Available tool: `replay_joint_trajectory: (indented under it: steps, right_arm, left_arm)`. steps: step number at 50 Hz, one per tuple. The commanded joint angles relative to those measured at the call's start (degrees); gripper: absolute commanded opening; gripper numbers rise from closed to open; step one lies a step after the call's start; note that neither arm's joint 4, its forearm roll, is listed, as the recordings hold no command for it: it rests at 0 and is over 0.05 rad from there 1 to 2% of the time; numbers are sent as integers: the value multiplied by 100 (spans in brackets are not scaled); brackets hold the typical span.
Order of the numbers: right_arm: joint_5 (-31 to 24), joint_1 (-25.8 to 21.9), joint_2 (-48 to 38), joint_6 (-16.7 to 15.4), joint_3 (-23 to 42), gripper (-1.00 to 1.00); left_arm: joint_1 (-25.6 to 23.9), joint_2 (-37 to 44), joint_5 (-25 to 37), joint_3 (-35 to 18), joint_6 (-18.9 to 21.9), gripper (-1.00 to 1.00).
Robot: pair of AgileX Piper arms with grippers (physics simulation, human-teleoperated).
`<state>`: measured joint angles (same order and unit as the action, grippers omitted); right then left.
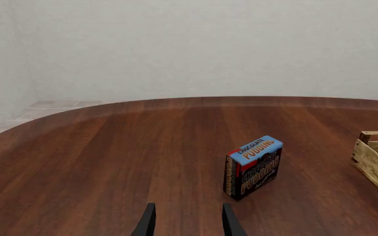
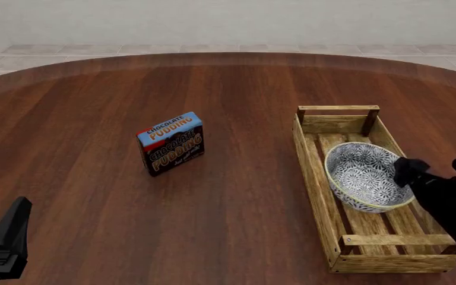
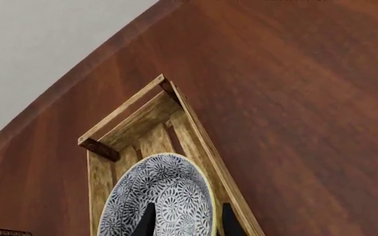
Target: Pick up the bowl on the left and put it in the tray.
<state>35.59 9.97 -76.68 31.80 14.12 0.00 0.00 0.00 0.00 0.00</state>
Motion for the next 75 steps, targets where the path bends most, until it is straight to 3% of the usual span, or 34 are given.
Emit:
replay_joint_trajectory:
  steps: [1,17,24,40,68,75]
  right_arm:
    - [-59,15,55,-27,20,100]
    - [-151,6,265,-93,-1,100]
    - [-504,70,804,-324,55,100]
    - [-997,41,1444,-443,120,100]
    - [-1632,-19,2161,-408,210,100]
    - [-2007,26,2790,-693,300,100]
  left_arm:
    - [0,0,0,0,0,100]
    - [0,0,0,0,0,100]
    - [0,0,0,0,0,100]
    - [0,0,0,0,0,100]
    - [0,0,0,0,0,100]
    - [0,0,0,0,0,100]
